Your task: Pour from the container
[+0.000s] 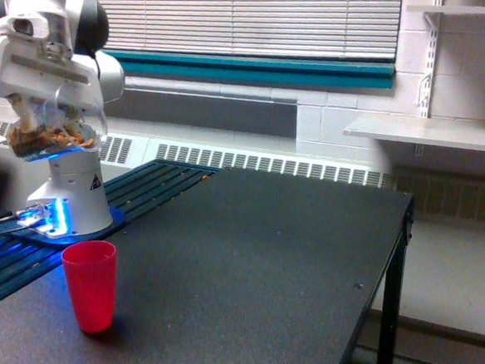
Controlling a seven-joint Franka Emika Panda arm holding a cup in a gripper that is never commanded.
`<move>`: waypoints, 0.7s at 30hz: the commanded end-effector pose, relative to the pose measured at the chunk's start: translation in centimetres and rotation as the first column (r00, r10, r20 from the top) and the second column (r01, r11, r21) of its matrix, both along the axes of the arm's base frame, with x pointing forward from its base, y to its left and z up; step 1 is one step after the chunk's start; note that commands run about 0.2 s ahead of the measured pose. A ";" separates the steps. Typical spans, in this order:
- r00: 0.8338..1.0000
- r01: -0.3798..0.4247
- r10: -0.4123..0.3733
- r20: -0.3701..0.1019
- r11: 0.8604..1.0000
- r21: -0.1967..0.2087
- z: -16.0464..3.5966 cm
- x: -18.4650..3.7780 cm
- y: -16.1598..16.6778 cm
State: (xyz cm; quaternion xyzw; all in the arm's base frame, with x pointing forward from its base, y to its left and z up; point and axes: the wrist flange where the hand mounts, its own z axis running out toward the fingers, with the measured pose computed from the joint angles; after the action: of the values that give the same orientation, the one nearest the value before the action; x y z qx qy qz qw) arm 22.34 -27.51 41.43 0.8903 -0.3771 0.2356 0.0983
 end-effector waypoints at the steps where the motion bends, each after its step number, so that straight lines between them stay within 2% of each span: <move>1: 0.999 -0.007 0.006 -0.033 1.000 -0.009 -0.6 -0.8 0.3; 10: 0.997 -0.005 0.005 -0.078 1.000 -0.002 -2.0 -1.7 0.6; 21: 0.992 0.005 -0.008 -0.124 1.000 -0.027 -3.0 -2.7 0.0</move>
State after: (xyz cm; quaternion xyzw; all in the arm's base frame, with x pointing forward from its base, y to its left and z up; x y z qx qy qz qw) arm 20.30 -27.42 39.36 0.9028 -0.3591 0.1960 0.1323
